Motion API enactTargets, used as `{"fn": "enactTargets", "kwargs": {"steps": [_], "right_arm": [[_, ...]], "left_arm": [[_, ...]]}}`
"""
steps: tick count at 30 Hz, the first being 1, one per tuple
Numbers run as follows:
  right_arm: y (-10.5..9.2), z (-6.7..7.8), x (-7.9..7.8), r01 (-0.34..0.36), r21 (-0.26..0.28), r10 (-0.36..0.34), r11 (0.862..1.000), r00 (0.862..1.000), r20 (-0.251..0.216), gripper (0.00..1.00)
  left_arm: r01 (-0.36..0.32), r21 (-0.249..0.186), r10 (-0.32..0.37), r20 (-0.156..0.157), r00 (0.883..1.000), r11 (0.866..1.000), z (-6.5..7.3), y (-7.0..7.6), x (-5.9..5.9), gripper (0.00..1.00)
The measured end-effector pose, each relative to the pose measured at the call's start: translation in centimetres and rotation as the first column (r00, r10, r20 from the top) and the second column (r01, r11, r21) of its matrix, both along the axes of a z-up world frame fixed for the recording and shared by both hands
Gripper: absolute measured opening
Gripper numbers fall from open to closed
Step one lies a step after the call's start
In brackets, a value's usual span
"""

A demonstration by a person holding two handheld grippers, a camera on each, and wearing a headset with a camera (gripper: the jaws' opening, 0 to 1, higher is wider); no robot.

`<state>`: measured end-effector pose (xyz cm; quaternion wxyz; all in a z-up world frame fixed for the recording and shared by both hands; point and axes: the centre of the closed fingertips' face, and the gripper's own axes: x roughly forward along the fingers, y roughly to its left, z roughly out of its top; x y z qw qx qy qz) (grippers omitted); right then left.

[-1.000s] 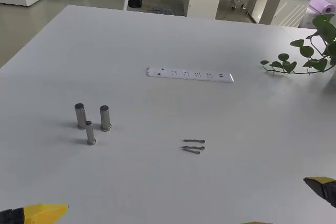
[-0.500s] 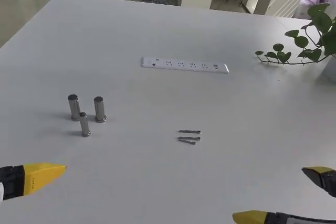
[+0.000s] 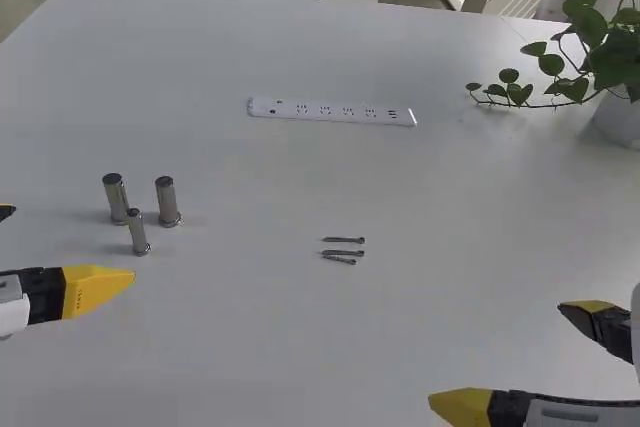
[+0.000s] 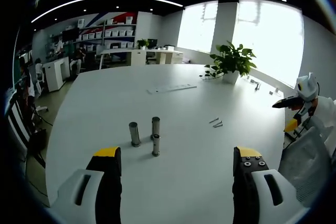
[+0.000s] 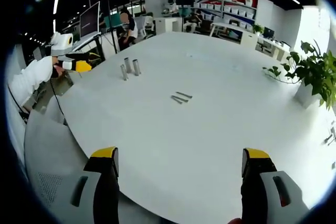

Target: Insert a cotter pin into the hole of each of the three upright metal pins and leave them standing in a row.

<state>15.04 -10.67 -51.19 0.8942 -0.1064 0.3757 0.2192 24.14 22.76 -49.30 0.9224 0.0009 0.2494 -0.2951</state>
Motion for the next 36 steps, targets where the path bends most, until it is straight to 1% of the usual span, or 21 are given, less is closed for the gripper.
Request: {"fn": "enactTargets", "kwargs": {"steps": [3, 4, 6, 8, 9, 10, 11, 12, 13, 14, 17, 21, 22, 23, 24, 26, 31, 33, 34, 36], "right_arm": [[-0.2, -0.1, -0.1, 0.009, -0.004, -0.009, 1.0, 1.0, -0.005, 0.96], [-0.3, -0.2, -0.2, 0.013, -0.006, -0.014, 1.0, 1.0, -0.008, 0.96], [-0.3, -0.2, -0.2, 0.017, -0.007, -0.017, 1.0, 1.0, -0.012, 0.96], [-0.2, -0.3, -0.2, 0.019, -0.007, -0.019, 1.0, 1.0, -0.013, 0.96], [-0.1, -0.4, -0.3, 0.021, -0.006, -0.021, 1.0, 1.0, -0.017, 0.96], [-0.1, -0.5, -0.4, 0.021, -0.008, -0.021, 1.0, 1.0, -0.022, 0.96], [0.1, -0.6, -0.4, 0.017, -0.015, -0.017, 1.0, 1.0, -0.025, 0.96], [0.1, -0.6, -0.5, 0.014, -0.02, -0.015, 1.0, 1.0, -0.026, 0.96], [0.2, -0.7, -0.5, 0.01, -0.03, -0.011, 1.0, 0.999, -0.031, 0.96], [0.2, -0.8, -0.6, 0.007, -0.034, -0.008, 0.999, 0.999, -0.032, 0.96], [0.3, -0.9, -0.7, 0.002, -0.043, -0.004, 0.999, 0.999, -0.038, 0.96], [0.4, -1.2, -0.8, 0.0, -0.041, -0.003, 0.999, 0.999, -0.051, 0.96], [0.4, -1.2, -0.7, 0.001, -0.042, -0.003, 0.999, 0.999, -0.051, 0.96], [0.4, -1.2, -0.7, 0.002, -0.043, -0.004, 0.999, 0.999, -0.05, 0.96], [0.3, -1.2, -0.7, 0.005, -0.044, -0.008, 0.999, 0.999, -0.051, 0.96], [0.3, -1.2, -0.7, 0.01, -0.045, -0.012, 0.999, 0.999, -0.052, 0.96], [0.3, -1.4, -0.8, 0.013, -0.049, -0.016, 0.999, 0.998, -0.06, 0.95], [0.3, -1.5, -0.9, 0.015, -0.049, -0.018, 0.999, 0.998, -0.064, 0.95], [0.3, -1.5, -0.9, 0.014, -0.049, -0.017, 0.999, 0.998, -0.066, 0.95], [0.4, -1.7, -1.0, 0.013, -0.05, -0.016, 0.999, 0.997, -0.07, 0.95]], "left_arm": [[0.01, 0.006, -0.01, -0.005, 1.0, 1.0, -0.5, 0.1, 0.8, 0.84], [0.011, 0.001, -0.011, -0.009, 1.0, 1.0, -0.6, 0.1, 1.1, 0.83], [0.004, -0.032, -0.004, 0.0, 1.0, 0.999, -0.6, 0.1, 1.8, 0.81], [-0.001, -0.052, 0.001, -0.001, 1.0, 0.999, -0.7, 0.1, 2.4, 0.79], [-0.008, -0.081, 0.008, 0.005, 1.0, 0.997, -0.5, 0.1, 2.9, 0.78], [-0.003, -0.089, 0.003, 0.001, 1.0, 0.996, -0.5, -0.1, 3.1, 0.78], [0.008, -0.089, -0.006, 0.021, 1.0, 0.996, -0.3, -0.2, 3.5, 0.78], [0.007, -0.086, -0.005, 0.026, 1.0, 0.996, -0.2, -0.3, 3.7, 0.77], [0.011, -0.081, -0.008, 0.027, 1.0, 0.997, -0.4, -0.3, 4.1, 0.75], [0.017, -0.077, -0.015, 0.028, 1.0, 0.997, -0.4, -0.4, 4.2, 0.72], [0.04, -0.043, -0.039, 0.033, 0.999, 0.998, -1.1, -0.7, 5.1, 0.66], [0.068, -0.035, -0.068, 0.019, 0.998, 0.997, -2.3, -1.4, 6.0, 0.58], [0.076, -0.023, -0.076, 0.01, 0.997, 0.997, -2.6, -1.5, 6.1, 0.55], [0.084, -0.01, -0.083, 0.012, 0.996, 0.996, -2.8, -1.5, 6.3, 0.54], [0.091, 0.013, -0.092, 0.014, 0.996, 0.996, -3.2, -1.6, 6.5, 0.52], [0.1, 0.034, -0.101, 0.013, 0.995, 0.994, -3.7, -1.8, 6.8, 0.48], [0.121, 0.057, -0.12, -0.011, 0.993, 0.991, -4.8, -2.2, 7.3, 0.36], [0.113, 0.079, -0.112, -0.023, 0.993, 0.99, -5.4, -2.0, 7.5, 0.36], [0.117, 0.084, -0.115, -0.022, 0.993, 0.99, -5.6, -2.0, 7.5, 0.36], [0.117, 0.101, -0.115, -0.029, 0.993, 0.988, -6.0, -1.9, 7.6, 0.34]]}}
